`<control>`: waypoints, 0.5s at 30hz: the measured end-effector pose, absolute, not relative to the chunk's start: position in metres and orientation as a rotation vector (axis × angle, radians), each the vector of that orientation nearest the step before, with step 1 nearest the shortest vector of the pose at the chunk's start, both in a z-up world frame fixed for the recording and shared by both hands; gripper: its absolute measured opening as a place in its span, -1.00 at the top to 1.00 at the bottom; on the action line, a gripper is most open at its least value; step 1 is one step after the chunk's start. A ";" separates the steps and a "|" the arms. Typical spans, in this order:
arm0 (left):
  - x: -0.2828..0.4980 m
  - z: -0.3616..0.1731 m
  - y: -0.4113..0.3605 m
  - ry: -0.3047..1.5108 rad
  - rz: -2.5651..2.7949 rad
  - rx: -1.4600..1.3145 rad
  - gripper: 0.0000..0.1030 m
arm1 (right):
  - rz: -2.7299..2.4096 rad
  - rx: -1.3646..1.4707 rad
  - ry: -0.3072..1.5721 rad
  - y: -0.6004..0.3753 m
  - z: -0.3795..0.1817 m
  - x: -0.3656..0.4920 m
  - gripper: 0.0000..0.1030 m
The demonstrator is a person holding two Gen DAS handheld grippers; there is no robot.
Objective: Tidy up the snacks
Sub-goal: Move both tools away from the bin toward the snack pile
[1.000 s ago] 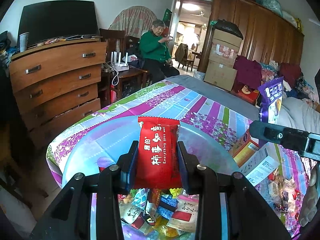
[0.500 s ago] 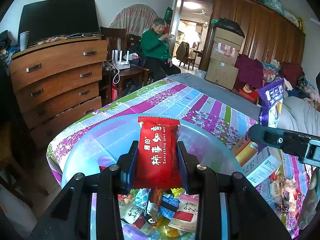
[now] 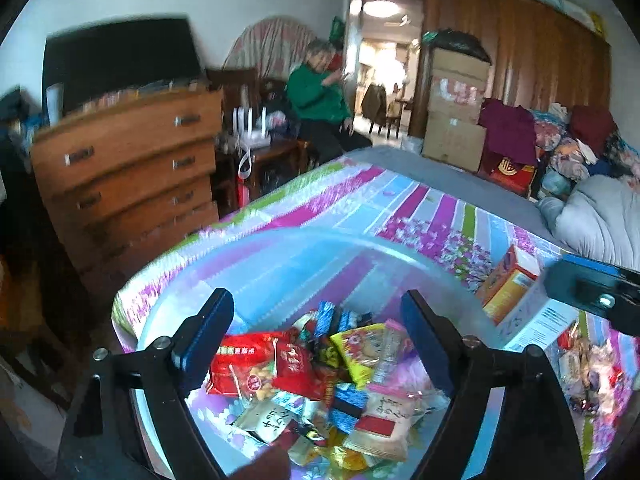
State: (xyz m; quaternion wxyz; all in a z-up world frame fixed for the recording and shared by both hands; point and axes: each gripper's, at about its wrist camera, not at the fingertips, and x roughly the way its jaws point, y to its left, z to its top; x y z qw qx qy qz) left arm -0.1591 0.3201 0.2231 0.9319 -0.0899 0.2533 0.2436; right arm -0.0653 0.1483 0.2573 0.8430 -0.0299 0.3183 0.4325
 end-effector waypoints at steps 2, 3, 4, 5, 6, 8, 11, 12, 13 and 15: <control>-0.162 0.232 0.289 0.470 0.496 -0.103 -1.00 | 0.841 -0.032 0.631 0.105 0.249 -0.078 -0.73; -0.164 0.237 0.265 0.429 0.487 -0.054 -0.99 | 0.800 -0.020 0.620 0.084 0.243 -0.083 -0.80; -0.166 0.239 0.243 0.403 0.473 -0.026 -0.99 | 0.725 -0.004 0.622 0.049 0.230 -0.090 -0.88; -0.168 0.240 0.224 0.382 0.457 -0.007 -0.99 | 0.678 0.008 0.634 0.027 0.220 -0.093 -0.89; -0.169 0.238 0.201 0.364 0.411 0.012 -0.99 | 0.633 0.020 0.650 0.003 0.207 -0.095 -0.89; -0.163 0.227 0.150 0.405 0.221 0.031 -0.99 | 0.493 0.025 0.715 -0.057 0.169 -0.100 -0.90; -0.143 0.190 0.089 0.557 -0.013 0.017 -0.99 | 0.317 0.084 0.877 -0.136 0.110 -0.099 -0.90; -0.136 0.173 0.074 0.610 -0.066 0.011 -1.00 | 0.276 0.113 0.916 -0.158 0.095 -0.099 -0.90; -0.127 0.154 0.059 0.665 -0.100 0.017 -1.00 | 0.232 0.146 0.950 -0.181 0.080 -0.099 -0.90; -0.107 0.112 0.034 0.772 -0.100 0.055 -1.00 | 0.162 0.180 1.000 -0.217 0.057 -0.097 -0.90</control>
